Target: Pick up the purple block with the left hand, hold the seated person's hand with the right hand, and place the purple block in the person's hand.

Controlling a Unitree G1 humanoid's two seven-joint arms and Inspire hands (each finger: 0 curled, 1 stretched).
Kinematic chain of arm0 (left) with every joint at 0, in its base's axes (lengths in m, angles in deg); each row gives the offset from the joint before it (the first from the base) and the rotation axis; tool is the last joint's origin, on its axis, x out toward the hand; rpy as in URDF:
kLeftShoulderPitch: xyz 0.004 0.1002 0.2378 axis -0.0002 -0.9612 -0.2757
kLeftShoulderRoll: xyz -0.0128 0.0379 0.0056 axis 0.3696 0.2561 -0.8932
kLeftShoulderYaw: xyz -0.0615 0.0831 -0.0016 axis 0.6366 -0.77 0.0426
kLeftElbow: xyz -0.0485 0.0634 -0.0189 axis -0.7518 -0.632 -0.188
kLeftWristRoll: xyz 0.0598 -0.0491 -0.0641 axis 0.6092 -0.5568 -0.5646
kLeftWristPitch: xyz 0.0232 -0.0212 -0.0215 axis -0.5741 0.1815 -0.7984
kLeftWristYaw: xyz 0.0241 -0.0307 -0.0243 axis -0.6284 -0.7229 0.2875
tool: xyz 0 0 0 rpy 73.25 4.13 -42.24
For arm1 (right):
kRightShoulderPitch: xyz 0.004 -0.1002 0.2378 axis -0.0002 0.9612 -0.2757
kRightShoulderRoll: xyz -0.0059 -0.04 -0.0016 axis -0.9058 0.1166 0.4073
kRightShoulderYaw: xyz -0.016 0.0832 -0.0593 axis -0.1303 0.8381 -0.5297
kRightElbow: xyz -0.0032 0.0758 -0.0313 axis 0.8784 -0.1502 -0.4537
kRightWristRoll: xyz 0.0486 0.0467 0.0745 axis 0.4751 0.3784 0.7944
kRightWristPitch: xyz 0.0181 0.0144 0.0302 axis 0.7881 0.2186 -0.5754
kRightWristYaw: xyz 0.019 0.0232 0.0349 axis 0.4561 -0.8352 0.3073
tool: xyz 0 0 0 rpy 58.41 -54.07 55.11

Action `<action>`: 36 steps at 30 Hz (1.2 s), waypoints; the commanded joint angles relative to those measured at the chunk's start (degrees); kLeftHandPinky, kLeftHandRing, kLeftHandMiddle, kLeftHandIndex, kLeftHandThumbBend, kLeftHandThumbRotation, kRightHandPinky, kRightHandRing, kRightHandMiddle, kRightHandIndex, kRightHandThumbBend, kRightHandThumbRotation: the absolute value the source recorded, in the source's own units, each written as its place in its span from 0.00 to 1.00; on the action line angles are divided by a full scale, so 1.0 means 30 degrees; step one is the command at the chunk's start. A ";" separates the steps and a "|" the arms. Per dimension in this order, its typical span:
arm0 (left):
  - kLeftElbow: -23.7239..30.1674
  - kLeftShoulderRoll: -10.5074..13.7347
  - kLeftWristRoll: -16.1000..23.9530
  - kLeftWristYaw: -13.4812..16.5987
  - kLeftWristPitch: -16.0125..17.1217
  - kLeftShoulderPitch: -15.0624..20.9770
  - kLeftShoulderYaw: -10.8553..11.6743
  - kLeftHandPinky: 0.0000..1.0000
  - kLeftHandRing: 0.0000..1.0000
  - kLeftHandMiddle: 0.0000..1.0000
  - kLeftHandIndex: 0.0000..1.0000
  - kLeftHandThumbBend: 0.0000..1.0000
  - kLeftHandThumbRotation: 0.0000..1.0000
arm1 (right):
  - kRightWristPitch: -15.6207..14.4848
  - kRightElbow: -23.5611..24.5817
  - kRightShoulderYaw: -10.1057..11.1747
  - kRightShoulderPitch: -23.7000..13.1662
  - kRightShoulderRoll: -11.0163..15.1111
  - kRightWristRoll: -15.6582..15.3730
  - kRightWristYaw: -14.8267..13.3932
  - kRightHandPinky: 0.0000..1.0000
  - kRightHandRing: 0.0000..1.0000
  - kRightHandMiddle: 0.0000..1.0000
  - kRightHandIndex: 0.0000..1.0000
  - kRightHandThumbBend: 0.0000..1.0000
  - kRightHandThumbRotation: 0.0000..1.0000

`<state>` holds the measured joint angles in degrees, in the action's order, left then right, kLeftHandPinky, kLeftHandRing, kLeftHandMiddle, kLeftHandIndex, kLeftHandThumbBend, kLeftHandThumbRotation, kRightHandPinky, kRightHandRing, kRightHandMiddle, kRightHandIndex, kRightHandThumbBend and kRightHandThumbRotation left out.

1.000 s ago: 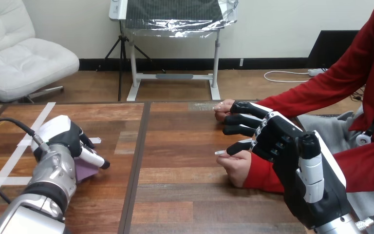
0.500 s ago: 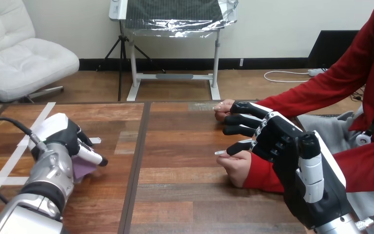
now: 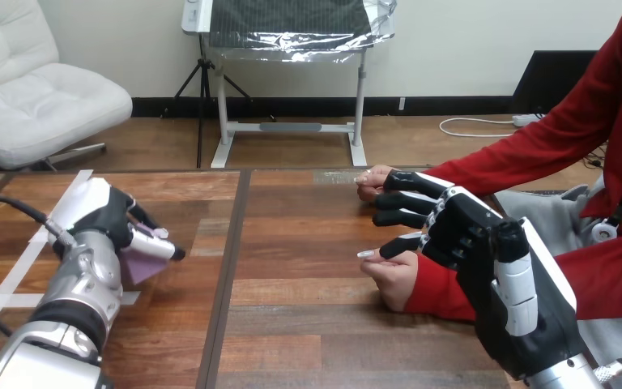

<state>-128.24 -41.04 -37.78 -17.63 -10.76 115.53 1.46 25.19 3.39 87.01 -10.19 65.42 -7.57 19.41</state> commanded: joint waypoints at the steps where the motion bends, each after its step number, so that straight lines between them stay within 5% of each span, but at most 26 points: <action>1: 0.1376 0.0076 -0.0679 0.0672 0.0749 0.0630 0.0831 0.34 0.41 0.47 0.49 0.73 0.00 | 0.0491 -0.0557 0.0504 -0.1711 0.0052 -0.0291 -0.0453 0.61 0.73 0.75 0.78 0.82 1.00; 17: 0.2907 -0.0212 -0.2367 0.1082 0.2080 -0.0088 0.2246 0.40 0.45 0.50 0.48 0.72 0.00 | 0.0939 -0.1468 0.0991 -0.2461 0.0113 -0.0940 -0.1120 0.62 0.73 0.74 0.78 0.79 1.00; 36: 0.5344 -0.0534 -0.4030 0.1341 0.2405 -0.1362 0.3892 0.42 0.46 0.49 0.47 0.74 0.00 | 0.2775 -0.3639 0.1597 -0.4042 0.0578 -0.2607 -0.1696 0.62 0.73 0.74 0.78 0.82 1.00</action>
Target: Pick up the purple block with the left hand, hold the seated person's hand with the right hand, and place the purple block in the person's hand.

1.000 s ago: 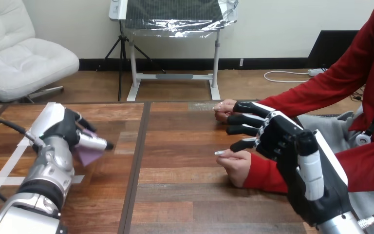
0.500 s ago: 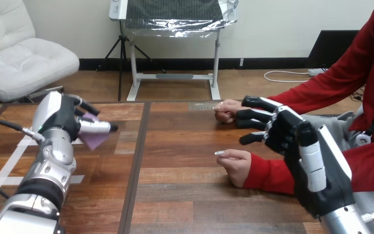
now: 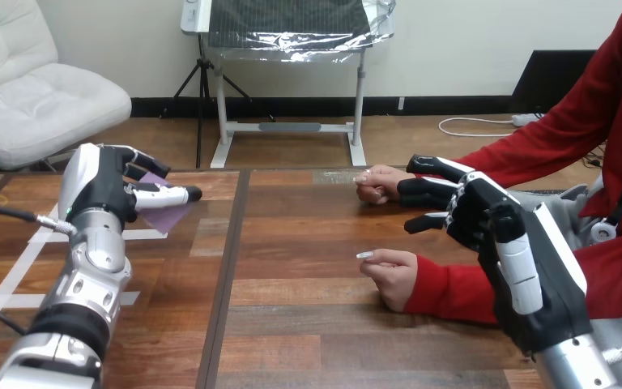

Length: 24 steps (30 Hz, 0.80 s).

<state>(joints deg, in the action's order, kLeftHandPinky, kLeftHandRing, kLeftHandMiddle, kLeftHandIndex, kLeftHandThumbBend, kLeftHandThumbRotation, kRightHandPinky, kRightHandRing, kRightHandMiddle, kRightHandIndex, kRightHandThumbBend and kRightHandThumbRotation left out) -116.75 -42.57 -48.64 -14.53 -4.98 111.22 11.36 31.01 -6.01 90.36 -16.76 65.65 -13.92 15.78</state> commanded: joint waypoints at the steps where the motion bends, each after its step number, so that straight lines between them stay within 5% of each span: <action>1: 0.1624 -0.0037 -0.0498 0.0272 0.0523 -0.0002 0.0678 0.42 0.46 0.49 0.47 0.74 0.00 | 0.0895 -0.0607 0.0518 -0.1935 0.0514 -0.0662 -0.0593 0.62 0.73 0.74 0.78 0.83 1.00; 12: 0.3118 -0.0241 -0.1050 0.0138 0.0166 -0.0908 0.1244 0.44 0.47 0.49 0.47 0.73 0.00 | 0.1879 -0.1959 0.0803 -0.3138 0.1312 -0.2182 -0.1344 0.62 0.72 0.74 0.77 0.86 1.00; 24: 0.4785 -0.0594 -0.1861 -0.0208 -0.0083 -0.2012 0.1877 0.44 0.47 0.49 0.48 0.73 0.00 | 0.3183 -0.3666 0.0838 -0.4559 0.2770 -0.3580 -0.1740 0.67 0.77 0.78 0.80 0.76 1.00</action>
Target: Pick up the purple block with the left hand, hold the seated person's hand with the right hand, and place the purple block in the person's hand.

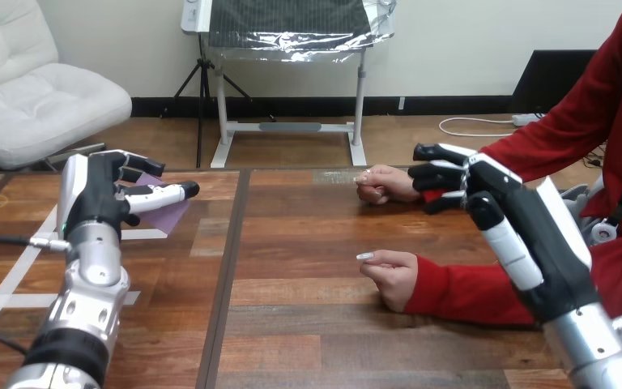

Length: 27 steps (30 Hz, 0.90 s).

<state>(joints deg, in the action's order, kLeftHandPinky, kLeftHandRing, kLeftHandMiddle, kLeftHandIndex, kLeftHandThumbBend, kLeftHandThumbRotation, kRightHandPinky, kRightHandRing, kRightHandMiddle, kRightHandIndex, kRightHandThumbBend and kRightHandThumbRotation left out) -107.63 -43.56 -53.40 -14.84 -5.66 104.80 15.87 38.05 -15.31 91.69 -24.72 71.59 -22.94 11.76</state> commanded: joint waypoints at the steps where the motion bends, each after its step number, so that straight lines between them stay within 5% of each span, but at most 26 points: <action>1: 0.1861 -0.0284 -0.0322 -0.0139 0.0136 0.0046 0.0405 0.44 0.46 0.49 0.48 0.73 0.00 | 0.0872 -0.0664 0.0403 -0.1996 0.0904 -0.0787 -0.0512 0.69 0.78 0.79 0.80 0.75 1.00; 8: 0.2825 -0.0443 -0.0441 -0.0256 -0.0212 -0.0559 0.0563 0.42 0.45 0.49 0.48 0.73 0.00 | 0.1478 -0.1626 0.0387 -0.2802 0.1763 -0.2025 -0.1080 0.75 0.82 0.82 0.82 0.76 1.00; 27: 0.5122 -0.0626 -0.0479 -0.0537 -0.1792 -0.1578 0.0571 0.47 0.46 0.48 0.48 0.73 0.00 | -0.0244 -0.2557 -0.0237 -0.4489 0.3940 -0.4141 -0.0994 0.76 0.86 0.88 0.87 0.90 0.94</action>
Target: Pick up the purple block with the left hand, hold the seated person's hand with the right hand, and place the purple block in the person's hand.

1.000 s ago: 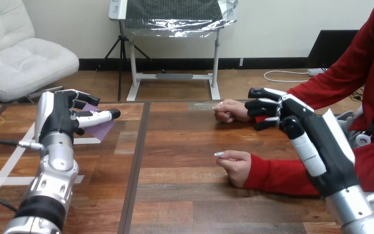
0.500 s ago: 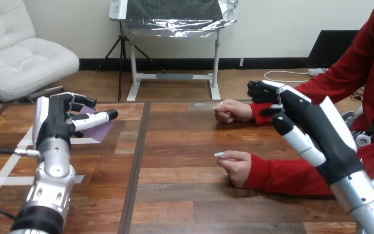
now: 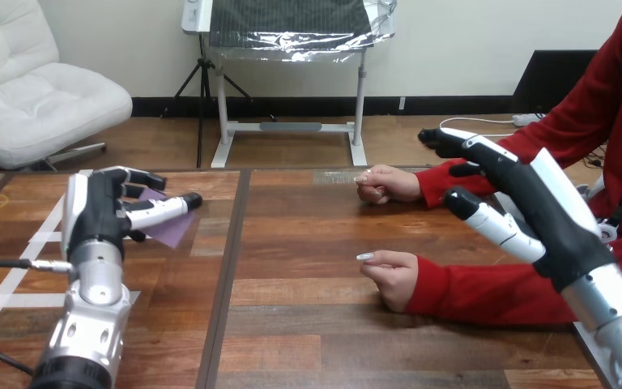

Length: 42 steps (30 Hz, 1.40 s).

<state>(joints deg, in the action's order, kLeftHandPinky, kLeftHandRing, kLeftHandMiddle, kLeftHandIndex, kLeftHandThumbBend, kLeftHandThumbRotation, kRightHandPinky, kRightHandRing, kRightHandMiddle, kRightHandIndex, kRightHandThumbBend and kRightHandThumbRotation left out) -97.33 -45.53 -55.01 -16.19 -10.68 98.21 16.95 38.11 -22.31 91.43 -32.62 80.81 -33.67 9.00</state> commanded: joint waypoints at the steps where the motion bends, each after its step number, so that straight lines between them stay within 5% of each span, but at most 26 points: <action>1: 0.1717 0.0039 0.0086 -0.0098 -0.0155 0.0616 0.0205 0.47 0.46 0.48 0.48 0.73 0.00 | -0.0313 -0.0296 -0.0206 -0.1939 0.0974 -0.0702 -0.0046 0.76 0.86 0.88 0.87 0.92 0.93; 23: 0.2160 0.0226 0.0371 -0.0386 -0.0372 0.0651 0.0102 0.45 0.46 0.49 0.48 0.72 0.00 | -0.1352 -0.1980 -0.1611 -0.3688 0.2850 -0.3122 0.0650 0.69 0.86 0.89 0.88 1.00 0.75; 42: 0.2053 0.0211 0.0386 -0.0576 -0.0387 0.0863 0.0098 0.45 0.46 0.48 0.48 0.72 0.00 | -0.1034 -0.5251 -0.2985 -0.5713 0.4050 -0.5088 0.0745 0.72 0.86 0.88 0.86 0.98 0.61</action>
<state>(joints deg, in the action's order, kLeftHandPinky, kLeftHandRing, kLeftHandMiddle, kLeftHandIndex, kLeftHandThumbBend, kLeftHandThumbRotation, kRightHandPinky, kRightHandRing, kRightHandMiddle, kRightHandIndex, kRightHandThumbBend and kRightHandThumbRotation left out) -94.20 -45.64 -54.76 -17.92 -12.10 97.57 16.90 34.22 -35.79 83.26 -43.36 90.68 -48.60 11.49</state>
